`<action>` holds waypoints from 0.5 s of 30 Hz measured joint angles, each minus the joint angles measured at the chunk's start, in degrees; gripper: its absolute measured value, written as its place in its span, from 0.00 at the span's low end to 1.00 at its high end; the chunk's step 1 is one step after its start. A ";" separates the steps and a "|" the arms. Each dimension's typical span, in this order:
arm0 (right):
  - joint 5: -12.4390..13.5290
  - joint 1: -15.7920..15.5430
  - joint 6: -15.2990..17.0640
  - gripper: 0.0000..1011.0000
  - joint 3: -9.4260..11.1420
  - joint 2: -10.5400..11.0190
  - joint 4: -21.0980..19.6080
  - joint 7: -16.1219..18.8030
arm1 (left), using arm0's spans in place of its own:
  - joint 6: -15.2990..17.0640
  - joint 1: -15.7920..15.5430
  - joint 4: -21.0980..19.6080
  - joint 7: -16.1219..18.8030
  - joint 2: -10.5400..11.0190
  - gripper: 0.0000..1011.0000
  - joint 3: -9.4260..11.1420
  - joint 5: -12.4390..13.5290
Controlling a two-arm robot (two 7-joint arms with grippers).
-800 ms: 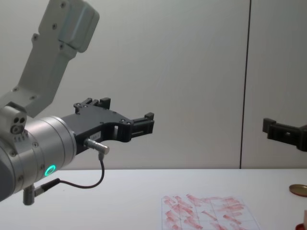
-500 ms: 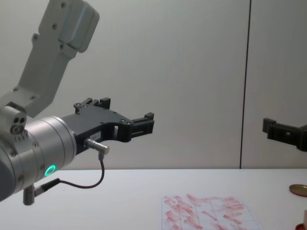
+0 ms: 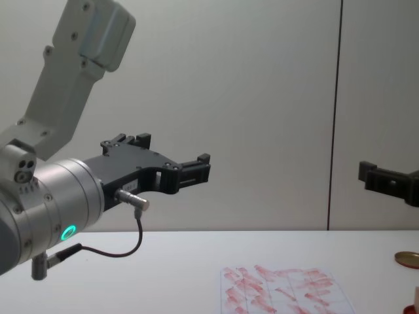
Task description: Use the one hand to pick up the stamp and affix it onto the A4 paper.
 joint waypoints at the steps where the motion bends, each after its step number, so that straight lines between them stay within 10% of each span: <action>1: 0.00 0.00 0.00 0.99 0.00 0.00 0.00 0.00 | 0.00 0.00 0.00 0.00 0.00 0.98 0.00 0.00; 15: 0.00 -0.01 0.00 0.99 0.00 0.00 0.00 0.00 | 0.00 0.00 0.00 0.00 0.00 0.98 0.00 0.00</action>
